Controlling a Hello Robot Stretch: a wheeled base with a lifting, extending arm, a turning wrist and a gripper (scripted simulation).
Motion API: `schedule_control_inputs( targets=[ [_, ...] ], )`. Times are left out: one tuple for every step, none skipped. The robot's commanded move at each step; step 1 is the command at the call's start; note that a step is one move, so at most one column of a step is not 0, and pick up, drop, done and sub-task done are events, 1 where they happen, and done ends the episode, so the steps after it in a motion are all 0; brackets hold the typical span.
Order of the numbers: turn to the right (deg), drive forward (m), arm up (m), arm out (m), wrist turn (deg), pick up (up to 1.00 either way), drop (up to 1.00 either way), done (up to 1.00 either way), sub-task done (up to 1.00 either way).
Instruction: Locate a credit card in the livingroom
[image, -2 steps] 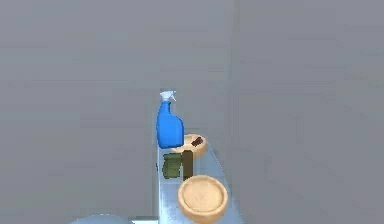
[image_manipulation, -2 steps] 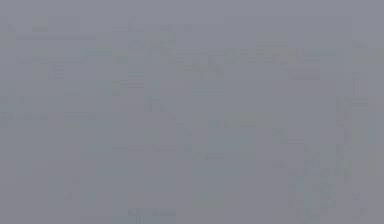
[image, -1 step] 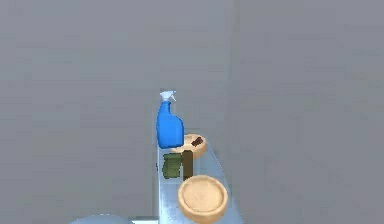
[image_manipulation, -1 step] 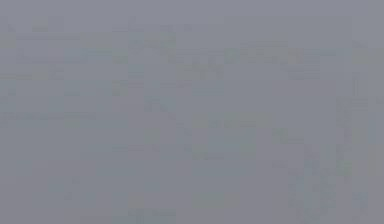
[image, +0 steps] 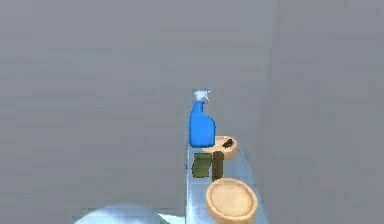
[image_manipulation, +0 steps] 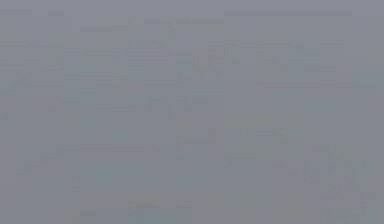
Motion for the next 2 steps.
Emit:
schedule_control_inputs(
  targets=[
    [-45.0,0.0,0.0,0.0,0.0,0.0,0.0,0.0,0.0],
    [-45.0,0.0,0.0,0.0,0.0,0.0,0.0,0.0,0.0]
  ],
)
